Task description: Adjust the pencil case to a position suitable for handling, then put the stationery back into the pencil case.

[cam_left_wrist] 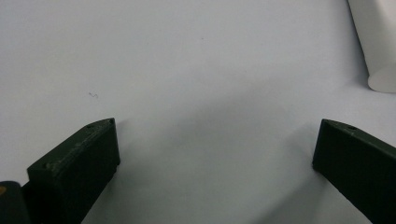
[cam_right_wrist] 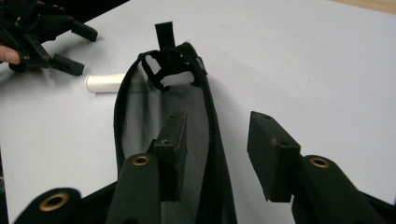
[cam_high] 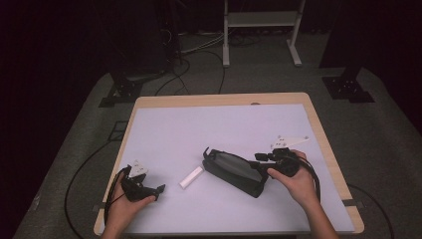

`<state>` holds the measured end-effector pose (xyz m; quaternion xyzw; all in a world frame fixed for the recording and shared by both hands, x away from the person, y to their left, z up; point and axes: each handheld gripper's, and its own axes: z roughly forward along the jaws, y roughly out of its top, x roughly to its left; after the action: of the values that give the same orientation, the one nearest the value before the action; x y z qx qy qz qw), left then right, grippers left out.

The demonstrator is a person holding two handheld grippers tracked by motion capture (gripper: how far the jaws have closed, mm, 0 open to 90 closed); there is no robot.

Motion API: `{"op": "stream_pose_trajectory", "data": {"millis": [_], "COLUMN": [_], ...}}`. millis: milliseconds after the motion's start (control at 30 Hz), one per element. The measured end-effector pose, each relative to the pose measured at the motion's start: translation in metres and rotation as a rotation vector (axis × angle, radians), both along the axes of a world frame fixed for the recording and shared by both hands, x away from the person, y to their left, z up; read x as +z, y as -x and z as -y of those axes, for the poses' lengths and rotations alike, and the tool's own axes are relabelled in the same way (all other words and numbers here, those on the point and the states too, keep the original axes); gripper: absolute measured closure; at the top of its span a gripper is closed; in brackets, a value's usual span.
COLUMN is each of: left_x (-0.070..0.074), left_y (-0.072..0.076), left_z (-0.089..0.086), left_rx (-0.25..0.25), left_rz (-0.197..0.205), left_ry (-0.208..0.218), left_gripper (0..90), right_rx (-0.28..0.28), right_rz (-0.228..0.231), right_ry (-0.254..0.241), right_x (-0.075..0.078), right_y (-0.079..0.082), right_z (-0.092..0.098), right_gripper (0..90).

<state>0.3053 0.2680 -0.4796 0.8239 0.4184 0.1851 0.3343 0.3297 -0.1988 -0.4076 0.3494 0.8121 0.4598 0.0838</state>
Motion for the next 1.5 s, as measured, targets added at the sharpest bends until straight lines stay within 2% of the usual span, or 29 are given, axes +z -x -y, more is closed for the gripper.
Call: {"op": "stream_pose_trajectory", "data": {"millis": [333,433,533,800,1067,1400,1500], "left_x": [0.000,0.000,0.000,0.000,0.000,0.000,0.000], "left_y": [0.000,0.000,0.000,0.000,0.000,0.000,0.000], "left_z": [0.000,0.000,0.000,0.000,0.000,0.000,0.000], "left_rx": [0.000,0.000,0.000,0.001,0.001,0.001,0.001], "left_rz": [0.000,0.000,0.000,0.000,0.001,0.000,-0.001], "left_ry": [0.001,0.000,0.000,0.000,0.000,0.000,0.001], "left_gripper": [0.0,0.0,0.0,0.0,0.0,0.0,0.0], "right_rx": [-0.072,-0.098,-0.149,-0.223,-0.271,-0.334,-0.341], "right_rz": [0.036,0.054,0.070,0.053,0.040,0.011,-0.007], "right_ry": [-0.009,-0.004,0.022,0.050,0.068,0.144,0.147], "right_x": [0.003,0.003,0.001,-0.005,-0.010,-0.027,-0.031], "right_y": [-0.002,-0.003,-0.005,-0.010,-0.014,-0.023,-0.025], "right_z": [0.013,0.017,0.022,0.034,0.043,0.056,0.060], "right_gripper": [45.8,41.8,36.4,31.1,27.5,27.1,27.1]}}
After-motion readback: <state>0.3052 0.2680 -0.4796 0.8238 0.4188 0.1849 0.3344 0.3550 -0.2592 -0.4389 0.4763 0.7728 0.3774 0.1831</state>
